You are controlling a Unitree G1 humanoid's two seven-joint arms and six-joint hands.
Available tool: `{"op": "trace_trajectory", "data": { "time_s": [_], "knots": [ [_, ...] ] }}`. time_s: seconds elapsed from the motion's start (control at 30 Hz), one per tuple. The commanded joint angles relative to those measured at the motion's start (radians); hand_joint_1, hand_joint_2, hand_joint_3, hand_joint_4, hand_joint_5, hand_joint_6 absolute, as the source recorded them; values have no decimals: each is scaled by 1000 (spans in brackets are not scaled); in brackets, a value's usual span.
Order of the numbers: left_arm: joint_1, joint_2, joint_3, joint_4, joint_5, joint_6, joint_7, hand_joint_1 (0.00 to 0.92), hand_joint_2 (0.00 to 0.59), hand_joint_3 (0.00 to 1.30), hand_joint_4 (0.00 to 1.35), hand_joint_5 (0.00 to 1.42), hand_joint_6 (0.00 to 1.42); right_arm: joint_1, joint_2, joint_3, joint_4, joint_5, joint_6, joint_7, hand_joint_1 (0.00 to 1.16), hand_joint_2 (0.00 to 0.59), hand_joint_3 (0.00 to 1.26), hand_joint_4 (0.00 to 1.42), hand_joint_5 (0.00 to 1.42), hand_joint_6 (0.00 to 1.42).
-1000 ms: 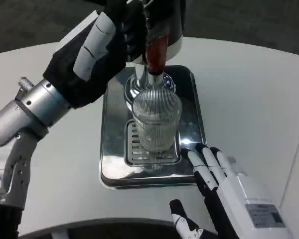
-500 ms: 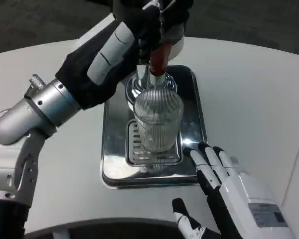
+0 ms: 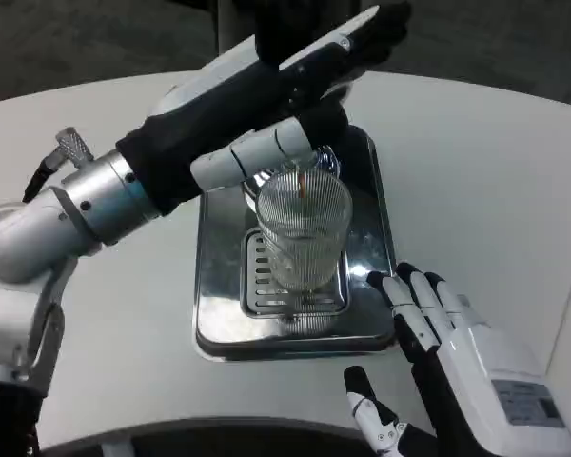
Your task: Grasp the cup under the faucet to collect the drink, then remove the cup.
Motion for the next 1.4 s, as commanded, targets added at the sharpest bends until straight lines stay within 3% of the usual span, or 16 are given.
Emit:
{"op": "trace_trajectory", "data": {
  "time_s": [0.03, 0.33, 0.47, 0.63, 0.73, 0.87, 1.4],
  "knots": [
    [27, 35, -31, -36, 71, -99, 3, 0, 119, 0, 0, 35, 4, 6, 11, -6, 6, 12, 6, -7, 341, 476, 84, 0, 0, 80],
    [47, 72, -55, -77, 134, -188, 45, 0, 120, 0, 0, 41, 6, 5, 46, -13, 22, 52, 20, -9, 351, 469, 66, 0, 0, 86],
    [63, 79, -54, -72, 141, -212, 63, 0, 121, 0, 0, 42, 6, -31, 73, -60, 57, 148, 46, -2, 371, 417, 25, 0, 0, 56],
    [70, 87, -59, -74, 138, -217, 68, 0, 120, 0, 0, 36, 3, -108, 73, -116, 115, 281, 61, 20, 409, 317, 0, 0, 0, 61],
    [73, 91, -55, -78, 135, -210, 76, 0, 123, 0, 0, 40, 11, -166, 71, -133, 156, 333, 60, 14, 428, 296, 0, 0, 0, 66],
    [77, 88, -53, -71, 118, -197, 78, 0, 124, 0, 0, 63, 28, -225, 73, -141, 206, 380, 64, 5, 496, 255, 0, 0, 0, 95],
    [101, 104, -47, -107, 125, -198, 98, 0, 111, 4, 0, 74, 35, -439, 115, -123, 419, 464, 86, -69, 552, 228, 0, 0, 0, 84]
  ]
}}
